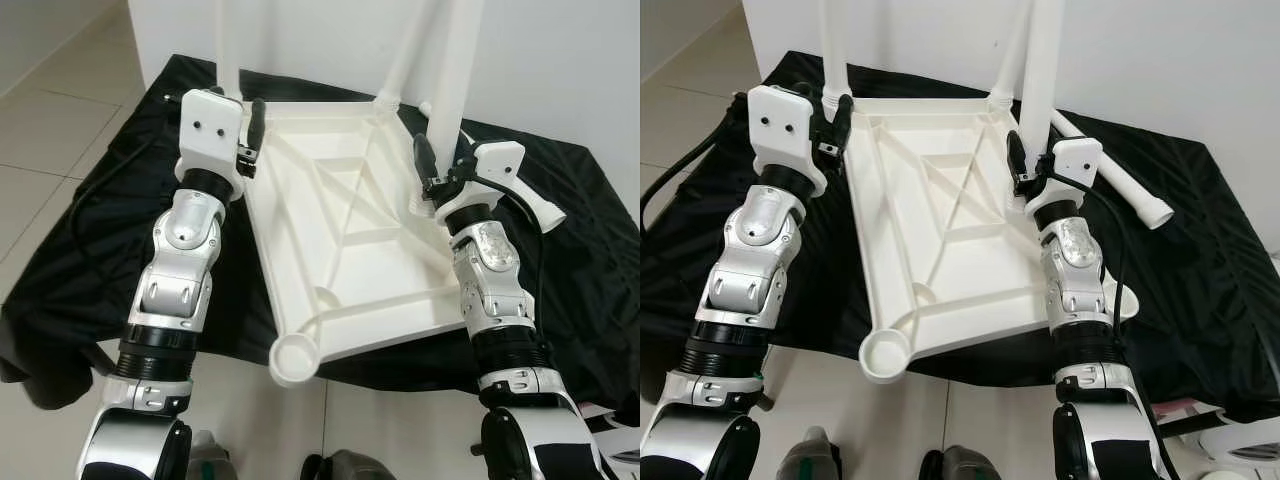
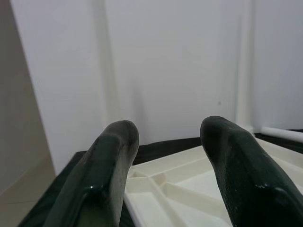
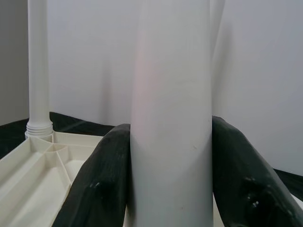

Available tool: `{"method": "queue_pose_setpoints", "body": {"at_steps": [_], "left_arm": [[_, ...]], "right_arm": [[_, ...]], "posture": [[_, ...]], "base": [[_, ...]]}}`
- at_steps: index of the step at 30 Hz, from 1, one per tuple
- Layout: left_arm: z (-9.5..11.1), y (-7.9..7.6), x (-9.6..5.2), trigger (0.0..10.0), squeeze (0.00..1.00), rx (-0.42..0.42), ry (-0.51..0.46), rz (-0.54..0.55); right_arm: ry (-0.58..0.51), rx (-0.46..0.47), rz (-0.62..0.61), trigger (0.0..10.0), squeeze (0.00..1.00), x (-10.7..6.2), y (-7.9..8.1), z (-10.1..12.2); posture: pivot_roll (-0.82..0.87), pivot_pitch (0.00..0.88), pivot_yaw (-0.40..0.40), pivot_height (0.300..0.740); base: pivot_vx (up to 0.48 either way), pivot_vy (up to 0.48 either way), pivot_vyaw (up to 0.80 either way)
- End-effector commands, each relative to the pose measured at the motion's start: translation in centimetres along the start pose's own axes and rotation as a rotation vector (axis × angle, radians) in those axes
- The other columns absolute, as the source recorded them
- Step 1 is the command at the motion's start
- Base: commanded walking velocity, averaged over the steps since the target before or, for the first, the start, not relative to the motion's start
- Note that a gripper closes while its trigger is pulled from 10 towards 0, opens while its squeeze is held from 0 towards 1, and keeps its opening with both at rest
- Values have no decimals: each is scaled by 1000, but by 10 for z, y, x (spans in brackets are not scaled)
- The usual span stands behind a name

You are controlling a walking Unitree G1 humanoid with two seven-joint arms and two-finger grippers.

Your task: Building children table

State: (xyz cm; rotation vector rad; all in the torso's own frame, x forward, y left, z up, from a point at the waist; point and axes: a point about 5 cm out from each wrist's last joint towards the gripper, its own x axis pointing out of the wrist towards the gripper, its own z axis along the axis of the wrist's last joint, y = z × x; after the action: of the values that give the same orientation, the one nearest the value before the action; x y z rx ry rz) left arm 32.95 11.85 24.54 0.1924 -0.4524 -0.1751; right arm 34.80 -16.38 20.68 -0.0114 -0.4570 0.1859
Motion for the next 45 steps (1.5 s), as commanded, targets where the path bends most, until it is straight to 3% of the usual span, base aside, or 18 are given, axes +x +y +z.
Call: {"method": "queue_pose_setpoints", "body": {"at_steps": [1,19,23,30,32,39,45], "left_arm": [[3,-6,1,10000,0,-9,-12,-28],[3,-6,2,10000,0,-7,-7,-32],[2,-6,2,10000,0,-67,-6,-26],[-2,-6,5,10000,0,-77,39,-15],[-3,-5,7,10000,0,-112,60,-7],[-4,-1,11,10000,0,-122,75,-6],[-4,-1,12,10000,0,-110,80,-16]], "right_arm": [[-27,-15,-8,10000,0,2,-5,7],[-28,-18,-13,10000,0,2,-6,8],[-28,-19,-15,10000,0,2,-7,8],[-17,-2,-26,10000,0,1,-10,8],[-5,15,-38,10000,0,1,-11,8],[-4,55,-48,10000,0,2,-15,9],[2,16,-54,10000,0,1,-15,8]], "posture": [[91,16,-120,740],[88,21,-119,740],[87,22,-115,740],[78,27,-104,740],[76,30,-100,740],[73,44,-94,740],[62,43,-77,740]], "base": [[0,-274,0],[0,-261,0],[0,0,0],[0,0,0],[0,0,0],[0,0,0],[0,0,0]]}}
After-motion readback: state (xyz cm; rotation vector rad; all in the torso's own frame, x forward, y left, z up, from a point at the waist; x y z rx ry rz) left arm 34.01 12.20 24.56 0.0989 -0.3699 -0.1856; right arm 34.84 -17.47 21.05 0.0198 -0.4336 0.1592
